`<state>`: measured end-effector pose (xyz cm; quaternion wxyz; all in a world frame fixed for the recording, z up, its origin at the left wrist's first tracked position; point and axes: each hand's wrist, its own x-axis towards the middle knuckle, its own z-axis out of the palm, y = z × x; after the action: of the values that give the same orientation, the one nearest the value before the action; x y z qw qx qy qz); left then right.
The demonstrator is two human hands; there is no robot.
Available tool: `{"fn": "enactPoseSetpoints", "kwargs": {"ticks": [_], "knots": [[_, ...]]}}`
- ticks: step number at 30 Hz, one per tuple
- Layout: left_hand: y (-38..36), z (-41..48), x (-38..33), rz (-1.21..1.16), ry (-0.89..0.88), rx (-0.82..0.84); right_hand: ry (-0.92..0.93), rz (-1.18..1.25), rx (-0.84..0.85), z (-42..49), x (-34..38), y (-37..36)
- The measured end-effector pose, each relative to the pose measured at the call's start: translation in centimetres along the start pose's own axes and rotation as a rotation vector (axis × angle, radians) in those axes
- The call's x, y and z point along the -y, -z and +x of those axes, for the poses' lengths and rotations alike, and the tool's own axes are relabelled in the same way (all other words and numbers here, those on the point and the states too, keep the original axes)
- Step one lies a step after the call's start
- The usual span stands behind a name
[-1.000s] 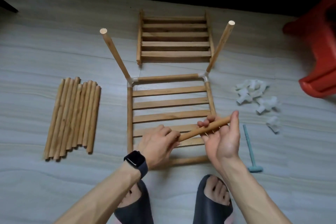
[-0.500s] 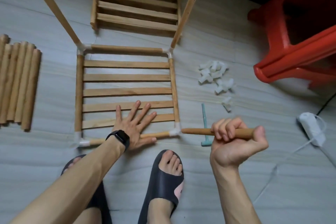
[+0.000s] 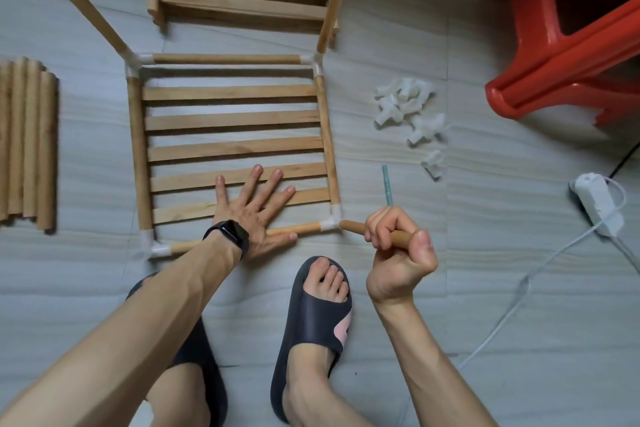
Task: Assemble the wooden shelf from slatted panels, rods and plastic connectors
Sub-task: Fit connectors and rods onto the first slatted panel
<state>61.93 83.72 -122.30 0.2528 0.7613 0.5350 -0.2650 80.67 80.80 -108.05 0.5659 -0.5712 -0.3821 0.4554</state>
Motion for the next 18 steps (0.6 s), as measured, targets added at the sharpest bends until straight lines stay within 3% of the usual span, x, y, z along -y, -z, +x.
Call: {"fn": "enactPoseSetpoints", "kwargs": {"ticks": [11,18], "knots": [[1.1,-0.1,0.4,0.033,-0.02,0.022,0.09,-0.106,0.006,-0.3,-1.0,0.4],[2.4,-0.3,0.5,-0.007,-0.033,0.048,0.05,-0.166,0.013,-0.7,-0.5,1.2]]}}
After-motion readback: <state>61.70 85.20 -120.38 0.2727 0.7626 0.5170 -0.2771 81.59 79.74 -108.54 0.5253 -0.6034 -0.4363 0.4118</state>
